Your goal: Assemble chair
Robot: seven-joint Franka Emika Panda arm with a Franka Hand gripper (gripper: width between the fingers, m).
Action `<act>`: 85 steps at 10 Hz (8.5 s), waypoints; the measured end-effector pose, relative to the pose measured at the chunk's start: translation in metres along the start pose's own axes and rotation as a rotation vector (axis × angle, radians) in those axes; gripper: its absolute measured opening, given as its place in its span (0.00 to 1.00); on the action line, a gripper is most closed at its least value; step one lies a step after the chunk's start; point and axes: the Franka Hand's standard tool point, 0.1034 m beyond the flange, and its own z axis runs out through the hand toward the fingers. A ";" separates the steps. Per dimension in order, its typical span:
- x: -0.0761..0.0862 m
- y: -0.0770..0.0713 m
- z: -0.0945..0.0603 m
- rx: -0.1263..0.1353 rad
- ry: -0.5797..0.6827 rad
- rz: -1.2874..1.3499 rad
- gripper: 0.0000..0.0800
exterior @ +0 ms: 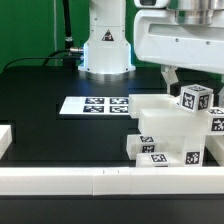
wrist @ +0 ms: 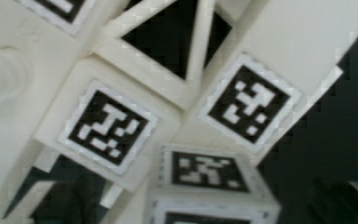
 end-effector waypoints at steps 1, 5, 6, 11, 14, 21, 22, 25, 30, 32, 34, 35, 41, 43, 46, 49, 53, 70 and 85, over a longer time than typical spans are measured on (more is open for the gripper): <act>0.001 0.001 0.000 0.000 0.000 -0.077 0.80; 0.001 0.003 0.001 -0.037 0.020 -0.494 0.81; 0.000 0.002 0.001 -0.046 0.024 -0.578 0.81; 0.000 0.002 0.001 -0.058 0.016 -1.042 0.81; 0.001 0.002 0.001 -0.059 0.014 -1.125 0.81; 0.004 0.004 0.001 -0.057 0.016 -1.038 0.35; 0.003 0.004 0.001 -0.053 0.018 -0.929 0.35; 0.007 0.007 0.001 -0.030 0.016 -0.546 0.35; 0.006 0.006 0.001 -0.017 0.016 -0.178 0.35; 0.009 0.009 0.001 0.004 -0.004 0.032 0.35; 0.011 0.009 0.001 0.019 -0.010 0.176 0.35; 0.012 0.008 0.001 0.031 -0.009 0.190 0.35; 0.012 0.008 0.001 0.026 -0.004 -0.069 0.80; 0.012 0.008 0.001 0.026 -0.002 -0.210 0.81; 0.014 0.010 0.001 -0.004 0.018 -0.532 0.81; 0.013 0.010 0.002 -0.037 0.032 -0.794 0.81; 0.013 0.012 0.003 -0.050 0.032 -0.938 0.70; 0.015 0.013 0.004 0.021 -0.004 0.090 0.35; 0.014 0.012 0.002 0.013 0.005 -0.389 0.81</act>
Offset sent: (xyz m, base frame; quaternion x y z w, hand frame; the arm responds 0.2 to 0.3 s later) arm 0.0000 0.0000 0.0000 0.0000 0.0000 -0.1296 0.9916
